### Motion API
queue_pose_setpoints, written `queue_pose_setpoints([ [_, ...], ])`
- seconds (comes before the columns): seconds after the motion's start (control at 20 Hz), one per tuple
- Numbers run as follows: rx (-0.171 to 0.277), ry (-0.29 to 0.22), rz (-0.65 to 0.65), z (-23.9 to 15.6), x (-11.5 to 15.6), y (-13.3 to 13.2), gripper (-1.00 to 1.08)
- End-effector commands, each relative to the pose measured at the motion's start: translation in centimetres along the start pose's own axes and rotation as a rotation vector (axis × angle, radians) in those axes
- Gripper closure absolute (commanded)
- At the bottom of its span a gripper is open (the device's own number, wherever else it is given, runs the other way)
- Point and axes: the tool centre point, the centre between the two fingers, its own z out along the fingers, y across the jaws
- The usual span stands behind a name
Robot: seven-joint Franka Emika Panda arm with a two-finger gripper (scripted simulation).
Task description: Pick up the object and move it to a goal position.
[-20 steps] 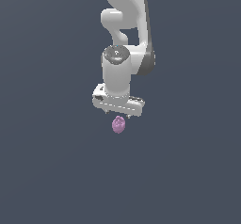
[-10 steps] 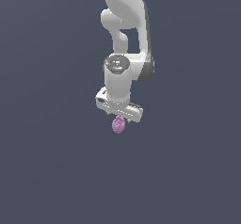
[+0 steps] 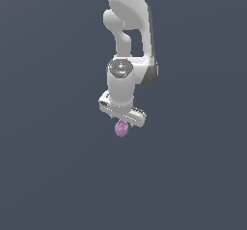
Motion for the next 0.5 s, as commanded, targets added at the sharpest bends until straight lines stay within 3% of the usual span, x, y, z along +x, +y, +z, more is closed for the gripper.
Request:
queue_pose_setpoints([
  [0.0, 0.0, -0.001, 0.001, 0.5, 0.0, 0.0, -0.92],
  [0.45, 0.0, 0.0, 0.004, 4.5, -0.1, 0.0, -0.92],
])
